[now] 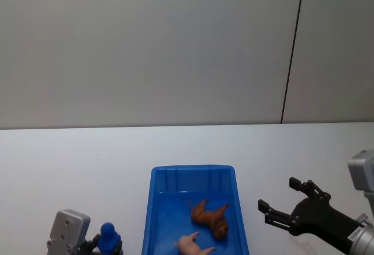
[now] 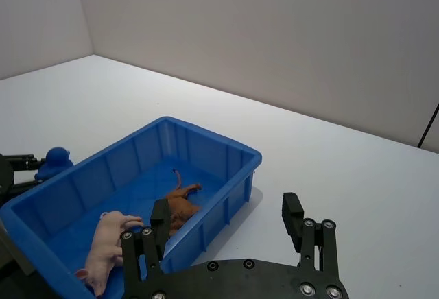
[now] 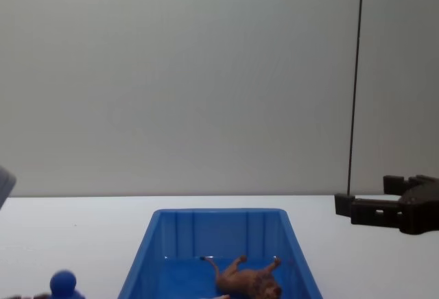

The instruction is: Pick up the two dolls from the table and place them into the box.

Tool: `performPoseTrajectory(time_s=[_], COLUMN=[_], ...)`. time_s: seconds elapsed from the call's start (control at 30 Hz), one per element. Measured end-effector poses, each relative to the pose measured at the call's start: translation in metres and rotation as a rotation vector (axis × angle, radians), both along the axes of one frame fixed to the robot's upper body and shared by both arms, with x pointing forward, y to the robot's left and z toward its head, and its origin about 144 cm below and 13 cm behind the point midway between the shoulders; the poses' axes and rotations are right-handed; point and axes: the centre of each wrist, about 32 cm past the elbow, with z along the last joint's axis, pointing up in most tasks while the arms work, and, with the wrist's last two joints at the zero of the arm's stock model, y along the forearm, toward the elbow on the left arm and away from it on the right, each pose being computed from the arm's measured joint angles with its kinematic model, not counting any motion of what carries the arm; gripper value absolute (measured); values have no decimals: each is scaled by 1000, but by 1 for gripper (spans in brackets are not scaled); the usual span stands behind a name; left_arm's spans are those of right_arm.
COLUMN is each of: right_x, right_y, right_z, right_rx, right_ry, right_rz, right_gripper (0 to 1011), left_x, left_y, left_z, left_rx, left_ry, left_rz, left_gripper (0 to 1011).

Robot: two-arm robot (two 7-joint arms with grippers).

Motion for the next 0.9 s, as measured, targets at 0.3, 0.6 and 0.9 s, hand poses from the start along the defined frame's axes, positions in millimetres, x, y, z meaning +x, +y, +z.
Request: performPoseTrajectory(time_s=[0.3,0.6,0.9], right_x=[0,0,0], right_y=[0,0,0], right_z=[0,0,0], right_rx=[0,0,0], right_ry=[0,0,0], right_rz=[0,0,0], right_gripper=[1001,1001,1001], left_x=[8,21,35], left_y=[-4,-19,-43], left_z=[20,42,54], left_rx=[13,13,-9], left_ry=[-95,-202,-259], left_rz=[-11,-63,-164], left_gripper=[434,378,388])
